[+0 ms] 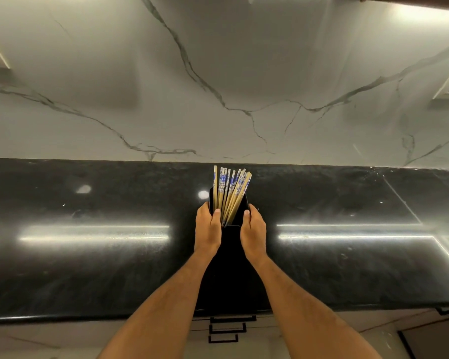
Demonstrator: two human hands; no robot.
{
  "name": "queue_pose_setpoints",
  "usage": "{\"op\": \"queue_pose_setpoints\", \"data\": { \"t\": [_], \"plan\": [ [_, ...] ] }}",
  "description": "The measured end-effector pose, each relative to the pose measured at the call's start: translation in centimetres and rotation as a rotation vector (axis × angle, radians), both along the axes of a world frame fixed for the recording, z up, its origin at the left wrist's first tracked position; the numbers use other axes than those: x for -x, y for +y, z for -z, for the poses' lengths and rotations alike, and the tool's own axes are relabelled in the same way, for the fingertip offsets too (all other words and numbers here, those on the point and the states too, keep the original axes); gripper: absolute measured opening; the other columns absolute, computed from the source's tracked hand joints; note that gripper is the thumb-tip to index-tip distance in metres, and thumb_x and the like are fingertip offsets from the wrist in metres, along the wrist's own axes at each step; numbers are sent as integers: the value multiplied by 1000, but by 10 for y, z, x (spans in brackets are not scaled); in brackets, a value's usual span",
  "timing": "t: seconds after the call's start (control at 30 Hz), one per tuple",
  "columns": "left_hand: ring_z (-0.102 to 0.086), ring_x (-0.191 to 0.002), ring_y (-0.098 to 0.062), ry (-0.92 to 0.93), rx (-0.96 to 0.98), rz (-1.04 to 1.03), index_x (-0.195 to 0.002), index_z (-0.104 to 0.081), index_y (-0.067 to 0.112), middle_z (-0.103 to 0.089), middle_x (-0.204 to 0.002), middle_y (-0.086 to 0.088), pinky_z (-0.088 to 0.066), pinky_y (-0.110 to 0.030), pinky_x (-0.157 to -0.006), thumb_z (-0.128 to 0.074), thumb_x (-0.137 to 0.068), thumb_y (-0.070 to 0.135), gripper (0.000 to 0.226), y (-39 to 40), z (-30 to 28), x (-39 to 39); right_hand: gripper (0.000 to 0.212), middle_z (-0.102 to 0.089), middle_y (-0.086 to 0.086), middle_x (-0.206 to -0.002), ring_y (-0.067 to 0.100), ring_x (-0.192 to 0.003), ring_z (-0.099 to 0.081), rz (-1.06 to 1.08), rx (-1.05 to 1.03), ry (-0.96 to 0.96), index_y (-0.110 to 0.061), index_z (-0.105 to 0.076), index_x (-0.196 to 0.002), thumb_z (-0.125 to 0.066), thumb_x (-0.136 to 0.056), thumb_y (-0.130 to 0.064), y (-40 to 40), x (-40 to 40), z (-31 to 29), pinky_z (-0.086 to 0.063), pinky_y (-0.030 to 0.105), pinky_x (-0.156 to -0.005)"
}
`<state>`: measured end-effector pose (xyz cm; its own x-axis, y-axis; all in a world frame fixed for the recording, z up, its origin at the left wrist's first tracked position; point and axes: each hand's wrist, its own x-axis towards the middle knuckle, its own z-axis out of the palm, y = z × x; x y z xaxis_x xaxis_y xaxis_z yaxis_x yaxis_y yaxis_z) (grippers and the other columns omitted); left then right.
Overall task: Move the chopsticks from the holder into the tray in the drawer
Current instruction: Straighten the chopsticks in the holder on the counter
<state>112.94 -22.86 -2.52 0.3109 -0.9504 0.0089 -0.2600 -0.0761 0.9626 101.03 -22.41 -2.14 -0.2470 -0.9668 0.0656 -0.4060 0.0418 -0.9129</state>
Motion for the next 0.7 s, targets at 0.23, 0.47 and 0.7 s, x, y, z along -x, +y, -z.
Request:
{"op": "queue_pose_setpoints", "data": {
  "t": [0.23, 0.47, 0.7],
  "plan": [
    [-46, -121, -6, -467, 166, 44, -139, -45, 19, -52, -132, 6, -37, -40, -116, -38, -95, 46, 52, 28, -10, -11, 48, -47, 9, -150, 19, -142, -41, -55, 82, 336, -9, -42, -150, -38, -108, -33, 30, 22, -5, -32, 26, -115],
    [-37, -146, -25, -895, 270, 125, -148, -36, 5, -45, -151, -13, -25, -45, -125, -38, -99, 42, 61, 91, -3, -10, 47, -59, 22, -137, 34, -132, -55, -135, 290, 771, 5, -51, -139, -45, -105, -26, 91, 44, 0, -46, 44, -113],
    [-42, -144, -27, -1005, 196, 131, -148, -40, 5, -50, -150, -15, -26, -41, -125, -46, -99, 41, 61, 178, 17, 4, 50, -57, 20, -142, 34, -138, -51, -312, 293, 887, 1, -51, -142, -41, -105, -31, 165, 58, 22, -42, 48, -116]
  ]
}}
